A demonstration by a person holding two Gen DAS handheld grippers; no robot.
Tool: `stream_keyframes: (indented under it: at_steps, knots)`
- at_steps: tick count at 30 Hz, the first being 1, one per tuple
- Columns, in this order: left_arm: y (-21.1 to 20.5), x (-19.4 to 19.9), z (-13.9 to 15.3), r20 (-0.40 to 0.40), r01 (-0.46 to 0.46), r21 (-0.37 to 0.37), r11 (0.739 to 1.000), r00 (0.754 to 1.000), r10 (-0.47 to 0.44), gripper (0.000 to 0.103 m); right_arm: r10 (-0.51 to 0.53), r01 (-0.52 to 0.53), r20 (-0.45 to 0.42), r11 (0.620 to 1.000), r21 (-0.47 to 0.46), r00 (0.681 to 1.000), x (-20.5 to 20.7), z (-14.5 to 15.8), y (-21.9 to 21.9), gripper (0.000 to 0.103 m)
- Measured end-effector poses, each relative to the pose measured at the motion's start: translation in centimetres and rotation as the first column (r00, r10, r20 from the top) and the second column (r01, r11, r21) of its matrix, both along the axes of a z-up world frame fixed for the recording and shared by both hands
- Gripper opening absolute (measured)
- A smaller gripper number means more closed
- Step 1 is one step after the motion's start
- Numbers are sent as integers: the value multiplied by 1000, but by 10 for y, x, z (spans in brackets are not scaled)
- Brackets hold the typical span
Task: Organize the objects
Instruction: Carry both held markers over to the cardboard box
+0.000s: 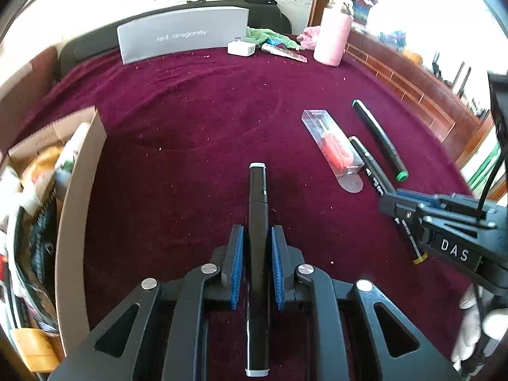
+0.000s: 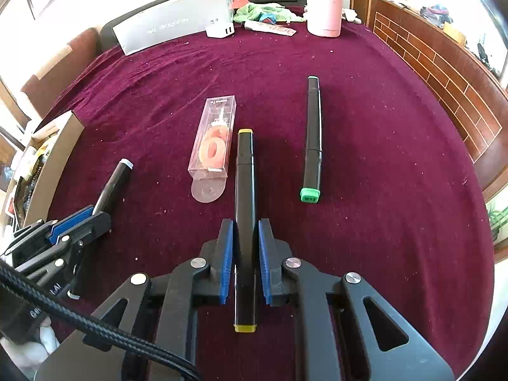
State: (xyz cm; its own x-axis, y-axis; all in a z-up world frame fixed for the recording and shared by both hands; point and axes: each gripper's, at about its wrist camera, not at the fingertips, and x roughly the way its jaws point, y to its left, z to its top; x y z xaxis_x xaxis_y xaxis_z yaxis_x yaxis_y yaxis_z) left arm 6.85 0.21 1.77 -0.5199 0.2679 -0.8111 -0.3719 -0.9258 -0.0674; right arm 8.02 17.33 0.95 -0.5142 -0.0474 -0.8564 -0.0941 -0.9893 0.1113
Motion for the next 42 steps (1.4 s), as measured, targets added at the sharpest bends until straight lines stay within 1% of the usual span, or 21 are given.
stream_keyframes:
  at_steps: [1, 2, 4, 7, 8, 9, 11, 13, 18, 21, 27, 31, 33, 35, 37, 38, 40, 41, 42]
  knots:
    - [7, 2, 0, -12, 12, -33, 999, 1000, -13, 21, -2, 2, 0, 1000, 5, 1000, -2, 0, -1, 13]
    - [12, 3, 0, -21, 24, -55, 998, 999, -26, 25, -2, 2, -2, 1000, 14, 1000, -4, 0, -3, 13]
    - [14, 5, 0, -29, 28, -74, 997, 999, -30, 26, 0, 0, -10, 999, 32, 1000, -7, -1, -5, 14]
    - [7, 5, 1, -12, 35, -26, 999, 999, -35, 24, 10, -9, -20, 998, 69, 1000, -8, -1, -10, 14]
    - [2, 5, 2, -7, 32, -7, 999, 999, -32, 18, 10, -8, -20, 998, 65, 1000, -8, -1, -10, 14]
    - [-2, 4, 2, 0, 27, 14, 1000, 1000, -27, 12, 7, -6, -21, 999, 52, 1000, -7, 0, -8, 13]
    - [-9, 4, 3, 25, 17, 65, 998, 1000, -19, 11, 4, -4, -21, 1000, 13, 1000, -3, 0, -4, 13]
    - [-16, 8, 5, 34, 0, 95, 995, 999, -4, 11, 1, -2, -20, 1000, -18, 1000, 2, 1, -1, 13]
    - [-18, 21, 16, 10, 1, 113, 994, 1000, -2, 11, 6, -9, -35, 997, -73, 999, 15, 8, 1, 13]
    - [-20, 30, 24, -18, 3, 122, 993, 1000, -1, 12, 9, -14, -51, 995, -96, 999, 22, 14, 1, 13]
    - [-31, 46, 40, -58, -6, 164, 986, 998, 16, 12, 15, -26, -85, 990, -141, 996, 37, 22, -1, 13]
    - [-40, 54, 51, -102, -14, 183, 983, 994, 33, 12, 18, -36, -111, 986, -164, 994, 45, 26, -2, 13]
    - [-45, 60, 59, -129, -13, 205, 979, 991, 40, 12, 17, -39, -127, 985, -169, 992, 48, 31, -4, 13]
    - [-46, 64, 63, -145, -8, 194, 981, 989, 36, 12, 21, -47, -143, 983, -178, 989, 52, 35, -5, 13]
    - [-45, 62, 60, -133, 4, 166, 986, 991, 19, 12, 30, -55, -150, 984, -168, 988, 53, 39, -8, 13]
    - [-45, 62, 58, -123, 0, 165, 986, 992, 21, 12, 33, -58, -153, 985, -163, 988, 54, 40, -10, 13]
    - [-42, 55, 48, -82, -3, 149, 989, 997, 15, 16, 36, -62, -158, 985, -163, 987, 54, 41, -11, 13]
    - [-39, 53, 44, -68, -3, 139, 990, 998, 13, 22, 37, -64, -159, 985, -163, 987, 54, 42, -12, 13]
    - [-35, 48, 38, -57, -11, 123, 992, 998, 18, 30, 38, -64, -159, 984, -164, 987, 54, 42, -12, 13]
